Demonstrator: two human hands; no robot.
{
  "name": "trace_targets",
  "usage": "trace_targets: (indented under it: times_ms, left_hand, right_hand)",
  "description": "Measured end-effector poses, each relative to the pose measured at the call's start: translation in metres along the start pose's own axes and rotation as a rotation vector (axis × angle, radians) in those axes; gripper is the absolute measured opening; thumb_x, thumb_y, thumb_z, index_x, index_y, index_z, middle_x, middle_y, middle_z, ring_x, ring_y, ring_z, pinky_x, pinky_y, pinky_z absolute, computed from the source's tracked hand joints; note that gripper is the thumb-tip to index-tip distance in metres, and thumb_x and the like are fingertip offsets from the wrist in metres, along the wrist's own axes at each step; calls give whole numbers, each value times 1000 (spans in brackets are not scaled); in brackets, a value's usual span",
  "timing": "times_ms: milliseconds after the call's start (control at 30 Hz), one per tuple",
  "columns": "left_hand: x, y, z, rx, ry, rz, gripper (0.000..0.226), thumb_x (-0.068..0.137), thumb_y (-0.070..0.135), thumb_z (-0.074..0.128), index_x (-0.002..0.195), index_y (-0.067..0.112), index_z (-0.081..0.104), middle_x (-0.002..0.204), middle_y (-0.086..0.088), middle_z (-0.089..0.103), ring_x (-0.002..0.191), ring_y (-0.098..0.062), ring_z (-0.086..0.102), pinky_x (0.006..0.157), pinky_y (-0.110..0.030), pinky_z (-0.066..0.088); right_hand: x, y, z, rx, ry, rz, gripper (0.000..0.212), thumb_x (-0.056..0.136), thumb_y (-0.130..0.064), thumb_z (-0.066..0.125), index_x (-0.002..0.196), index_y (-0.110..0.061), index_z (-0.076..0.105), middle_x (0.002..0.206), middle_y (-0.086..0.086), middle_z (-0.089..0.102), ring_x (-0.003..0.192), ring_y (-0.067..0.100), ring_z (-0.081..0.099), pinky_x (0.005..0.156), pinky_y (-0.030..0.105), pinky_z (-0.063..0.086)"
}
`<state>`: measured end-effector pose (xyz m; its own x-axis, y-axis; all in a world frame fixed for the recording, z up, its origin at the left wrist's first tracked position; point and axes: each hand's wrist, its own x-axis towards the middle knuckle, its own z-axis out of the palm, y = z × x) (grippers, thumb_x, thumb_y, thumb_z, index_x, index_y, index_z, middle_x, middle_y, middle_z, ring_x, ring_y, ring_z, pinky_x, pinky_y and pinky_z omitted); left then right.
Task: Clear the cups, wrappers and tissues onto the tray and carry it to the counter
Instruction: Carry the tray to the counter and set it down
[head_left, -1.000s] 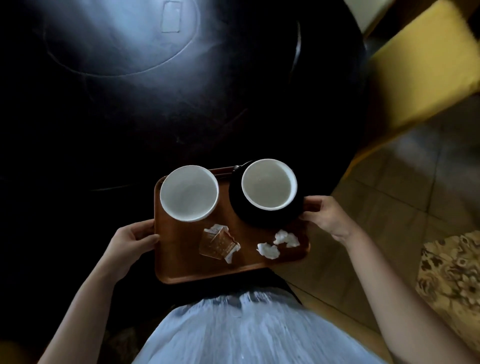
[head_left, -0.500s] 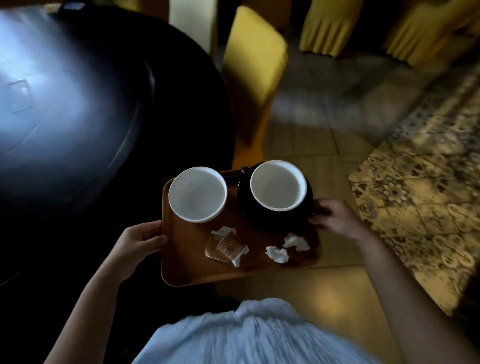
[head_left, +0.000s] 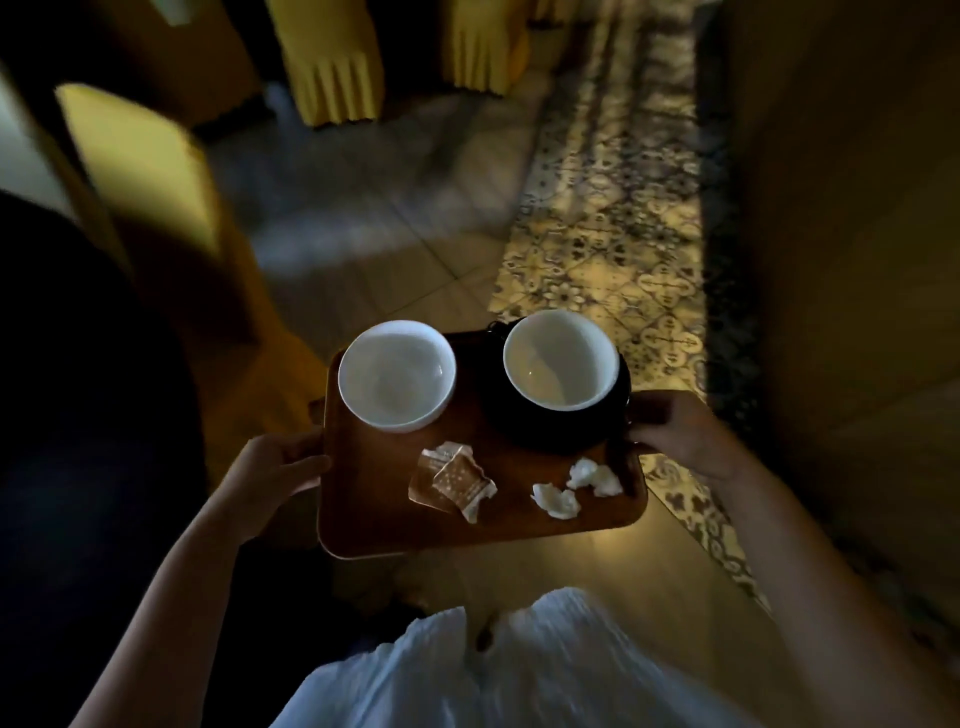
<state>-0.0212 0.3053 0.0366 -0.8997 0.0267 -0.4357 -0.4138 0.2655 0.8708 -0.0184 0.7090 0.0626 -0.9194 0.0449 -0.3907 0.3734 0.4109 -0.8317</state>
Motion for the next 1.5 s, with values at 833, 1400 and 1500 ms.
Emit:
trace_targets:
  times_ms: [833, 1400, 1500]
  left_hand:
    - [-31, 82, 249, 587, -971, 327, 36, 82, -6, 55, 109, 16, 61, 80, 9, 69, 78, -8, 58, 68, -26, 47]
    - [-243, 16, 434, 615, -1174, 395, 29, 84, -2, 53, 91, 25, 63, 88, 5, 65, 84, -9, 60, 68, -21, 46]
    - [-259, 16, 466, 615, -1182, 394, 28, 84, -2, 53, 86, 24, 64, 87, 4, 65, 84, -11, 61, 68, -23, 47]
  right_hand:
    - [-371, 139, 66, 586, 1012, 409, 28, 82, 6, 61, 85, -21, 67, 62, -12, 72, 61, -2, 68, 51, 12, 53]
    - [-604, 264, 6, 618, 1177, 446, 33, 82, 14, 57, 110, -3, 60, 68, -5, 69, 54, -4, 65, 45, 9, 48]
    - [-619, 284, -12, 619, 1196, 447, 31, 81, 14, 57, 106, -4, 60, 67, -6, 69, 55, -5, 66, 46, 9, 49]
